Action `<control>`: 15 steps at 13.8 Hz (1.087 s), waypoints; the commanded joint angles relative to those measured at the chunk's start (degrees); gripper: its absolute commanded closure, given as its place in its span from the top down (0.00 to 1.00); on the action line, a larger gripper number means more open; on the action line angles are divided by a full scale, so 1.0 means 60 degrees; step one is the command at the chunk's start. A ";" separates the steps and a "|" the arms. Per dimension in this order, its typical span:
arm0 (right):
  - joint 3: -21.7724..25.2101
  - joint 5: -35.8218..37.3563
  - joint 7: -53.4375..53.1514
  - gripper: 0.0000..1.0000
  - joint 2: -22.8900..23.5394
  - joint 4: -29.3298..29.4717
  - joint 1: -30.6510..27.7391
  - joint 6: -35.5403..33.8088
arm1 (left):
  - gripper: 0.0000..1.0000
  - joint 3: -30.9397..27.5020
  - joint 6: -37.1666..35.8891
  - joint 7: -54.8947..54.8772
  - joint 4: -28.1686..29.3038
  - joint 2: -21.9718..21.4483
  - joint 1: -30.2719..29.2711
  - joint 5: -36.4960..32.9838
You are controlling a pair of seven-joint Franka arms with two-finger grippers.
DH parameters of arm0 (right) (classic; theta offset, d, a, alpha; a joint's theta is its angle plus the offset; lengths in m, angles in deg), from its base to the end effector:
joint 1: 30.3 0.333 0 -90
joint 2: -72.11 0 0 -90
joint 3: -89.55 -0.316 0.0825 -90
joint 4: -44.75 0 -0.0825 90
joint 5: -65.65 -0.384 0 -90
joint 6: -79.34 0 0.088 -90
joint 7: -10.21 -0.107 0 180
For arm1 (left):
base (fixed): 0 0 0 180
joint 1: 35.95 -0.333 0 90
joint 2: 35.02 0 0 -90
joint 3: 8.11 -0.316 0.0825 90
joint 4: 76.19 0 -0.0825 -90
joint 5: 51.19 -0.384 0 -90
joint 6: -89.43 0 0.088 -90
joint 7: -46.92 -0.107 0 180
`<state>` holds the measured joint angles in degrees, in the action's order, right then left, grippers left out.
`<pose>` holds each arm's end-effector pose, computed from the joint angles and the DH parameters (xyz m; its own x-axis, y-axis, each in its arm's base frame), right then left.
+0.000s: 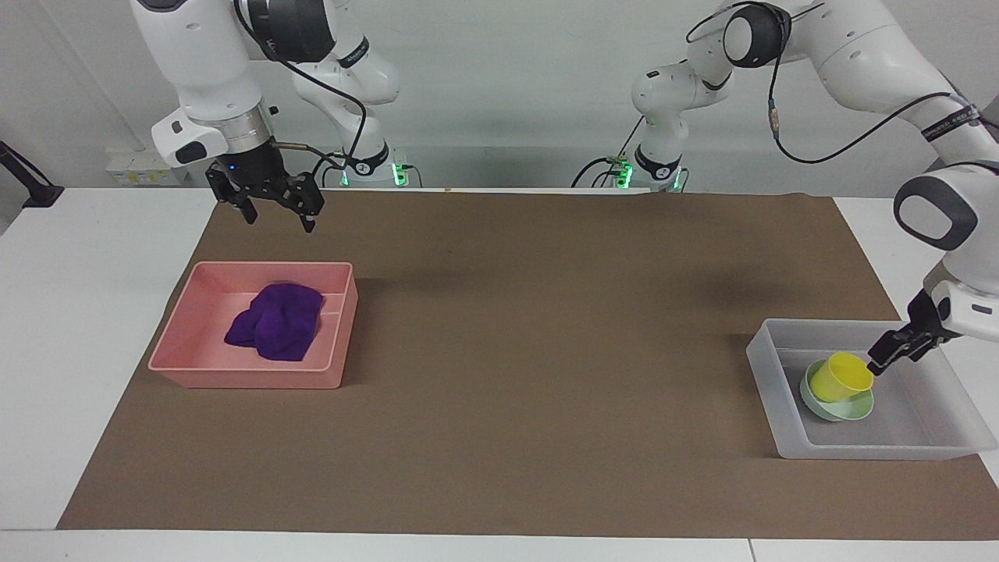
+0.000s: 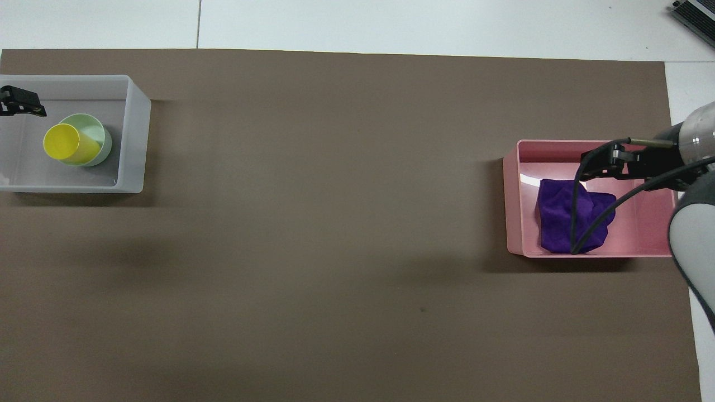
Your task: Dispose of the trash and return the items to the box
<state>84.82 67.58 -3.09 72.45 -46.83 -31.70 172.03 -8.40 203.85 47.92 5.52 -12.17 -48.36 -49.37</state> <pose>0.5596 0.0290 0.6124 0.9850 -0.1715 0.0207 -0.1720 -0.9847 0.0292 0.6797 0.1506 0.4852 0.9542 0.2456 0.1705 0.2438 -0.9693 0.0318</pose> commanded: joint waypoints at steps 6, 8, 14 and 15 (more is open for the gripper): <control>-0.0075 -0.0146 -0.0084 1.00 -0.0101 -0.0044 -0.0133 -0.0082 | 1.00 0.0165 -0.4373 0.0052 -0.0345 -0.2284 0.1757 -0.0097; -0.0089 -0.0146 -0.0084 1.00 -0.0101 -0.0059 -0.0133 -0.0097 | 1.00 0.0063 -0.4275 0.0082 0.0203 -0.3305 0.2328 -0.0068; -0.0089 -0.0146 -0.0084 1.00 -0.0101 -0.0044 -0.0147 -0.0097 | 1.00 -0.0948 -0.5444 0.0037 0.1322 -0.4437 0.3227 -0.0215; -0.0075 -0.0146 -0.0084 1.00 -0.0086 -0.0044 -0.0133 -0.0082 | 1.00 -0.0876 -0.5693 0.0037 0.1293 -0.4322 0.3240 -0.0229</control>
<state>84.82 67.58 -3.09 72.45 -46.83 -31.70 172.03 -13.60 171.97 48.57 11.60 -36.92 -28.99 -49.71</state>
